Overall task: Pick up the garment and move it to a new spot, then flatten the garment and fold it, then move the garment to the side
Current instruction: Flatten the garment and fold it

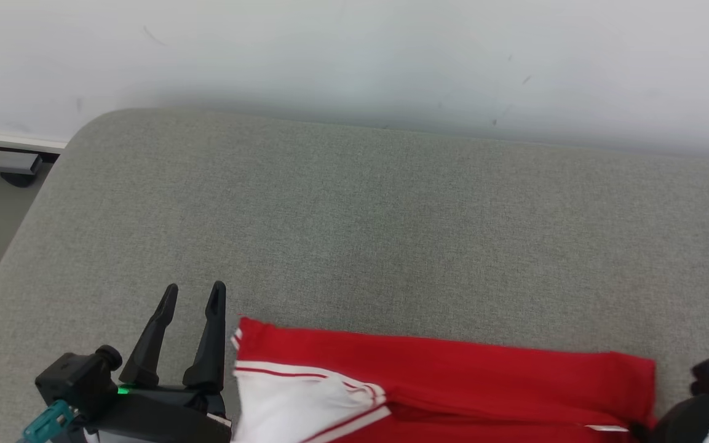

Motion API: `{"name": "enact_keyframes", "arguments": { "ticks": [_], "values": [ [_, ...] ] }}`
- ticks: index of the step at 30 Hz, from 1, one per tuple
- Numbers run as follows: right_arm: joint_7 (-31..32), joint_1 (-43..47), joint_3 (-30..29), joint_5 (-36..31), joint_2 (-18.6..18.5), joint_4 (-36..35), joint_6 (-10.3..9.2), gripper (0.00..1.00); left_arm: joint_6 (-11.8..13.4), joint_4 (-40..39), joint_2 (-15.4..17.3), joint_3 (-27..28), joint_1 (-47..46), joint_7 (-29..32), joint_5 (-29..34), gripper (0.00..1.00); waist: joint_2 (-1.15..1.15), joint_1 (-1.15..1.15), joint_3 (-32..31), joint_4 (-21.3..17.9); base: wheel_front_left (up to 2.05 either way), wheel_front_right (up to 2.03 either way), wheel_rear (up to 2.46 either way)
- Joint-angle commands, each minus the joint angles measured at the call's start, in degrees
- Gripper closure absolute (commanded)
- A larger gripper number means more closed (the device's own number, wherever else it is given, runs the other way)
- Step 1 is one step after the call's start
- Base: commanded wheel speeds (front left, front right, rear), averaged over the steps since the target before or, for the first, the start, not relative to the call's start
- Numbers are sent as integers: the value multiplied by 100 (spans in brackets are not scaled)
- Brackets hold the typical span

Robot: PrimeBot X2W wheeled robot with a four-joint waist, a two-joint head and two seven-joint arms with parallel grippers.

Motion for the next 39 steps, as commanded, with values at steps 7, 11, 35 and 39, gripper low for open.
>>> {"name": "enact_keyframes", "arguments": {
  "ticks": [7,11,35,39],
  "values": [
    [322,-105,-951,-508,-40,-608,-14,100,13,-49,79,4,76,15,-33,0,0,0,7,-17,0,0,0],
    [568,-247,-1512,-871,-37,-1098,-14,100,40,-79,97,-4,66,27,-13,0,0,0,45,-54,0,0,0],
    [1422,-417,-903,-1058,-254,-2096,-14,100,-9,25,35,-101,-84,28,-70,0,0,0,111,217,0,0,0],
    [1440,-237,-119,-855,-99,-2085,-14,100,-33,49,51,-84,-92,16,-93,0,0,0,105,233,0,0,0]
  ]
}}
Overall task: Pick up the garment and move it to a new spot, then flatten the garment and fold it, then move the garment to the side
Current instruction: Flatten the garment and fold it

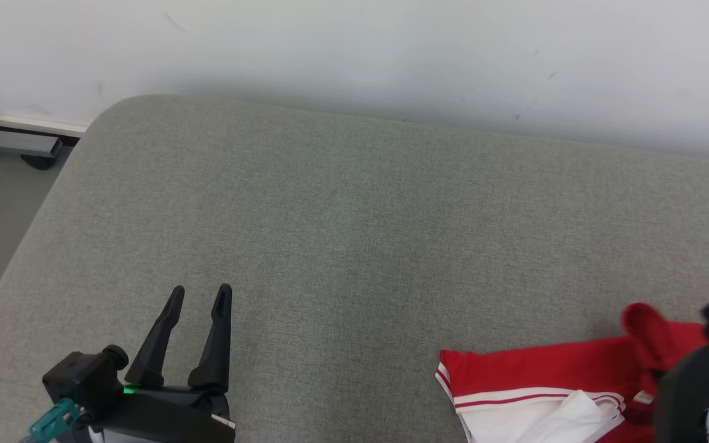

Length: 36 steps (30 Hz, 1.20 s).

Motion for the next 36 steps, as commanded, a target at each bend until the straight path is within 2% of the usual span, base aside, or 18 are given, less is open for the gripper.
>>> {"name": "enact_keyframes", "arguments": {
  "ticks": [1,17,28,36],
  "values": [
    [-28,58,238,130,34,20,-11,100,-42,25,27,23,-62,-26,-60,0,0,0,0,7,0,0,0],
    [-351,390,2531,933,81,321,-11,100,-39,50,15,-8,-66,-76,-88,0,0,0,17,72,0,0,0],
    [-684,323,2861,1034,80,663,-11,100,-38,58,29,-41,-108,-59,-104,0,0,0,42,101,0,0,0],
    [-882,202,2866,1062,80,873,-11,100,-32,69,14,-84,-124,-38,-98,0,0,0,43,162,0,0,0]
  ]
}}
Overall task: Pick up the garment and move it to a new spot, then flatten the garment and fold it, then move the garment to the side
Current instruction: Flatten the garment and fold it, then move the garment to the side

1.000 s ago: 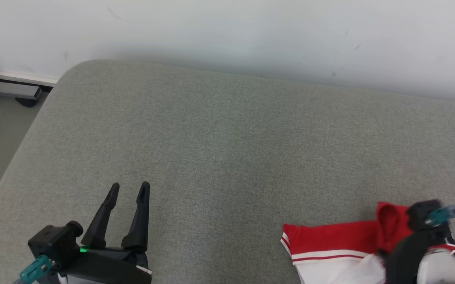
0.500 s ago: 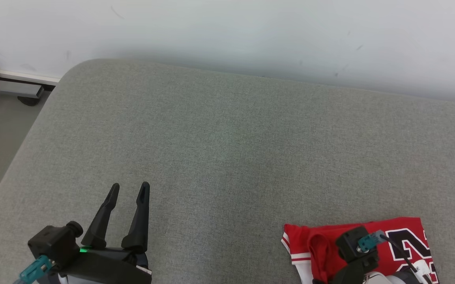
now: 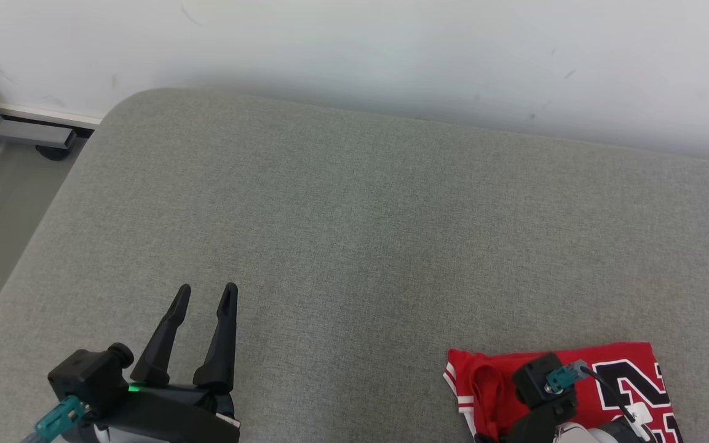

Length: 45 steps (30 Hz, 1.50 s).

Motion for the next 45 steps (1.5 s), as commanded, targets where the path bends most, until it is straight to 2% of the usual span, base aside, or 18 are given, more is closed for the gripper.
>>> {"name": "enact_keyframes", "arguments": {
  "ticks": [1,3,4,5,6,16,19,27,35,45],
  "values": [
    [-53,-70,0,22,-4,11,-10,100,17,12,26,0,-44,5,-27,0,0,0,-5,8,0,0,0],
    [-67,-74,11,20,-4,46,-10,100,26,11,36,-3,-35,7,-28,0,0,0,-10,13,0,0,0],
    [-99,-82,19,71,-4,51,-10,75,32,10,42,-2,-30,5,-28,0,0,0,-14,12,0,0,0],
    [-129,-91,18,114,-3,54,-10,6,32,6,46,-1,-25,4,-28,0,0,0,-17,9,0,0,0],
    [-190,-109,-28,200,-3,45,-10,0,34,2,51,1,-17,3,-29,0,0,0,-20,3,0,0,0],
    [-675,-417,-312,958,-4,-186,-10,0,73,-38,87,0,22,9,-33,0,0,0,-41,-114,0,0,0],
    [-603,-432,-507,840,-7,-340,-10,0,84,-52,93,1,22,10,-35,0,0,0,-31,-148,0,0,0],
    [-241,-198,-1725,127,-7,-849,-10,0,83,-69,124,26,12,-13,-53,0,0,0,14,-225,0,0,0],
    [-14,58,-2737,128,-4,-923,-10,0,78,-73,146,36,-61,-22,-54,0,0,0,93,-311,0,0,0],
    [-6,87,-2774,422,-5,-380,-10,0,64,-70,169,11,-167,4,-21,0,0,0,175,-347,0,0,0]
  ]
}}
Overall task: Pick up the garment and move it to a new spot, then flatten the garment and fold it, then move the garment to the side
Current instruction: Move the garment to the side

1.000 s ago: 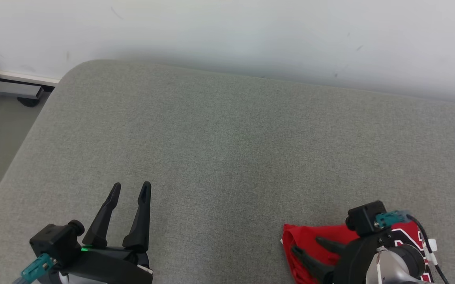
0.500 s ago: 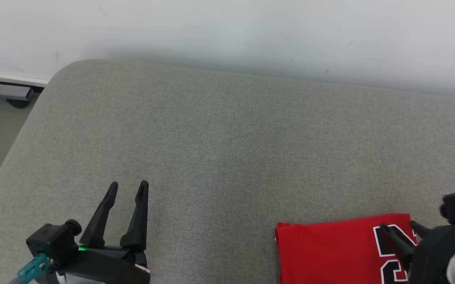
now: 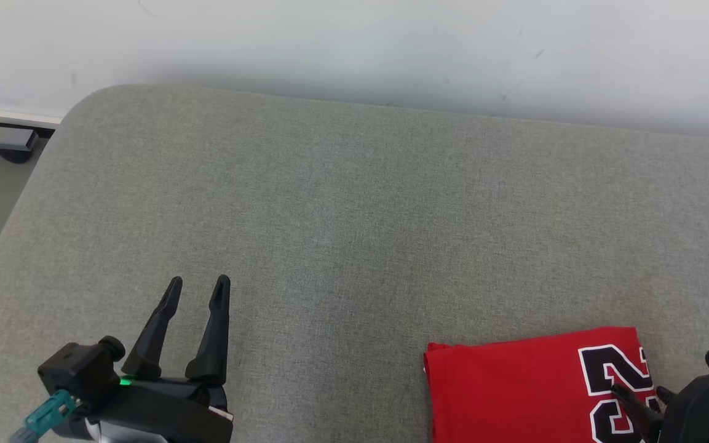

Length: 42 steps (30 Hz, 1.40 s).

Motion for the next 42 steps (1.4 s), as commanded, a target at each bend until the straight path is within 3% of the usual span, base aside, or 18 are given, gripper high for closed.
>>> {"name": "enact_keyframes", "arguments": {
  "ticks": [1,11,23,35,42],
  "values": [
    [1,-45,2,12,-9,31,-10,0,-10,-11,46,3,-83,7,35,0,0,0,8,9,0,0,0],
    [249,-240,-99,-147,-10,549,-10,0,-17,1,24,-40,-129,11,28,0,0,0,76,182,0,0,0],
    [354,20,-522,-90,-8,158,-10,0,50,-38,106,-27,-3,38,-3,0,0,0,28,176,0,0,0],
    [139,-292,-239,226,-9,926,-9,0,51,-117,136,-84,-130,106,46,0,0,0,106,231,0,0,0],
    [-19,-309,-444,-187,-9,1109,-10,0,66,-96,107,-120,-109,78,31,0,0,0,143,352,0,0,0]
  ]
}}
